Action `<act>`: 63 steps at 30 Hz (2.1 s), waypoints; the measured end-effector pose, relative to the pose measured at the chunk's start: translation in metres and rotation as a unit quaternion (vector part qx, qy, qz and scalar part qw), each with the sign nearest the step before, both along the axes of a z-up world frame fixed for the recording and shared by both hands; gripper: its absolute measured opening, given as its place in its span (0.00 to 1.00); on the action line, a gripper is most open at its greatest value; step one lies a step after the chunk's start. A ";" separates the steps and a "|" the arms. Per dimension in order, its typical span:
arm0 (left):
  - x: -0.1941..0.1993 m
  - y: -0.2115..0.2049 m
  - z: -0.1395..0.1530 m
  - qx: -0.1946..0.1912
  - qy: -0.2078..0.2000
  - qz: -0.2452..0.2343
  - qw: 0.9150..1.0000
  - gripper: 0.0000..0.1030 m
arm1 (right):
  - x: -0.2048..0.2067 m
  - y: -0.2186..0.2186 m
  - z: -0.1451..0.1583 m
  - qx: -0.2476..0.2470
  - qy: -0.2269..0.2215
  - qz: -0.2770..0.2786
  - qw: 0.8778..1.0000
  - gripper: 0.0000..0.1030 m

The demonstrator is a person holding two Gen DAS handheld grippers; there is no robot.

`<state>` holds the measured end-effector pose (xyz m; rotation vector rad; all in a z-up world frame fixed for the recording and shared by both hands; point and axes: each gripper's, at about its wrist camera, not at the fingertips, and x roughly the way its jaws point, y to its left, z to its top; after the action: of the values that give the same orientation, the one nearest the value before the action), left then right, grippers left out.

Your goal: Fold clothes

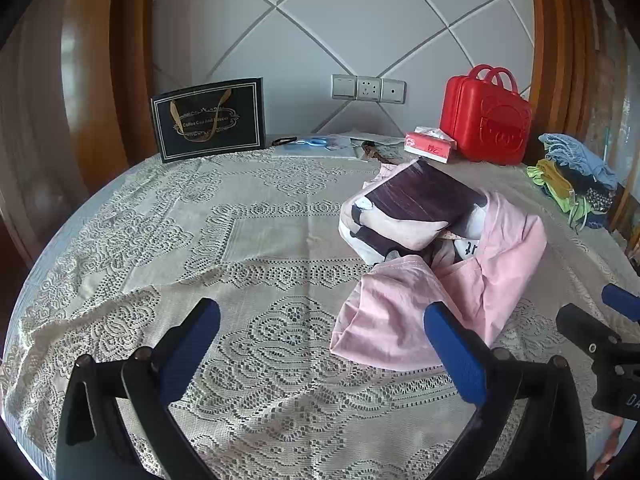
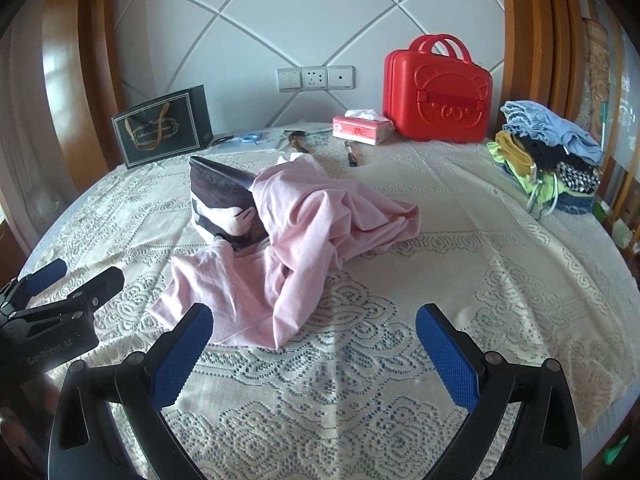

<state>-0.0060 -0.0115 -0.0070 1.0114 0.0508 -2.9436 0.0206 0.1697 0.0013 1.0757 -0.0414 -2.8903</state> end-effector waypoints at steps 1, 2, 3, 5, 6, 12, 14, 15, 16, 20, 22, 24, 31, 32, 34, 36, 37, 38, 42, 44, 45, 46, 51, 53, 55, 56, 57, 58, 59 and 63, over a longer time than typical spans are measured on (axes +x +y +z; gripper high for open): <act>0.001 0.000 0.001 -0.001 0.000 0.000 1.000 1.00 | 0.000 0.000 0.001 0.000 0.001 0.000 1.000 1.00; 0.001 0.001 0.001 -0.001 0.000 -0.001 1.000 1.00 | 0.001 0.000 0.001 -0.001 0.001 -0.002 1.000 1.00; 0.002 0.001 0.002 0.000 0.000 -0.002 1.000 1.00 | 0.002 0.001 0.002 -0.001 0.002 -0.002 1.000 1.00; 0.004 0.002 0.003 0.000 0.000 -0.005 1.000 1.00 | 0.003 0.001 0.004 -0.002 0.004 -0.002 1.000 1.00; 0.005 0.003 0.004 -0.001 0.002 -0.005 1.000 1.00 | 0.004 0.002 0.005 -0.002 0.004 -0.003 1.000 1.00; 0.009 0.004 0.007 -0.005 0.004 -0.004 1.000 1.00 | 0.006 0.004 0.008 -0.003 0.008 -0.002 1.000 1.00; 0.010 0.004 0.008 -0.006 0.004 -0.003 1.000 1.00 | 0.007 0.004 0.009 -0.003 0.008 -0.003 1.000 1.00; 0.010 0.004 0.009 -0.006 0.005 -0.003 1.000 1.00 | 0.007 0.005 0.010 -0.003 0.009 -0.003 1.000 1.00; 0.011 0.005 0.010 -0.006 0.005 -0.004 1.000 1.00 | 0.008 0.005 0.010 -0.003 0.010 -0.003 1.000 1.00; 0.012 0.006 0.012 -0.008 0.007 -0.004 1.000 1.00 | 0.010 0.006 0.013 -0.004 0.014 -0.004 1.000 1.00; 0.013 0.006 0.012 -0.009 0.008 -0.004 1.000 1.00 | 0.010 0.007 0.014 -0.004 0.015 -0.003 1.000 1.00; 0.013 0.006 0.012 -0.010 0.008 -0.003 1.000 1.00 | 0.010 0.007 0.015 -0.003 0.015 -0.004 1.000 1.00; 0.022 0.012 0.009 -0.010 0.013 0.002 1.000 1.00 | 0.012 0.008 0.016 -0.003 0.016 -0.005 1.000 1.00; 0.023 0.011 0.009 -0.011 0.014 0.002 1.000 1.00 | 0.012 0.008 0.016 -0.002 0.016 -0.005 1.000 1.00; 0.023 0.011 0.011 -0.012 0.014 0.002 1.000 1.00 | 0.012 0.007 0.016 -0.001 0.016 -0.004 1.000 1.00; 0.024 0.012 0.011 -0.012 0.014 0.001 1.000 1.00 | 0.012 0.007 0.016 -0.002 0.015 -0.002 1.000 1.00; 0.024 0.011 0.011 -0.013 0.014 0.002 1.000 1.00 | 0.012 0.006 0.016 -0.001 0.015 -0.001 1.000 1.00; 0.024 0.011 0.011 -0.012 0.014 0.003 1.000 1.00 | 0.012 0.006 0.016 0.000 0.015 -0.001 1.000 1.00; 0.024 0.009 0.012 -0.012 0.013 0.003 1.000 1.00 | 0.013 0.006 0.017 0.000 0.017 0.000 1.000 1.00; 0.025 0.009 0.013 -0.012 0.013 0.003 1.000 1.00 | 0.013 0.007 0.017 0.000 0.017 -0.002 1.000 1.00; 0.024 0.009 0.013 -0.012 0.013 0.003 1.000 1.00 | 0.013 0.007 0.017 -0.001 0.017 -0.002 1.000 1.00; 0.024 0.009 0.013 -0.012 0.013 0.003 1.000 1.00 | 0.013 0.007 0.017 0.000 0.016 -0.002 1.000 1.00; 0.016 0.007 0.013 -0.006 0.007 -0.006 1.000 1.00 | 0.010 0.008 0.016 -0.004 0.012 0.002 1.000 1.00; 0.006 0.003 0.013 -0.005 -0.001 -0.013 1.000 1.00 | 0.003 0.010 0.016 -0.005 0.008 0.005 1.000 1.00; -0.011 -0.004 0.013 -0.001 -0.010 -0.012 1.000 1.00 | -0.007 0.014 0.016 -0.007 0.002 0.006 1.000 1.00; -0.021 -0.008 0.012 0.004 -0.015 -0.011 1.000 1.00 | -0.011 0.016 0.016 -0.009 0.000 0.005 1.000 1.00; -0.035 -0.012 0.010 0.013 -0.026 -0.012 0.999 1.00 | -0.019 0.019 0.016 -0.013 -0.003 0.003 1.000 1.00; -0.048 -0.016 0.007 0.023 -0.038 -0.014 0.999 1.00 | -0.028 0.022 0.016 -0.017 -0.007 0.001 1.000 1.00; -0.060 -0.017 0.003 0.029 -0.051 -0.016 0.998 1.00 | -0.037 0.024 0.016 -0.023 -0.013 0.001 1.000 1.00; -0.101 0.004 -0.022 0.010 -0.106 -0.047 0.993 0.86 | -0.071 0.022 0.011 -0.031 -0.034 0.010 0.999 0.99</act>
<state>-0.1071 -0.0079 -0.0288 1.3596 0.0286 -2.9017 -0.0501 0.1916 0.0121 1.1574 -0.1207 -2.8129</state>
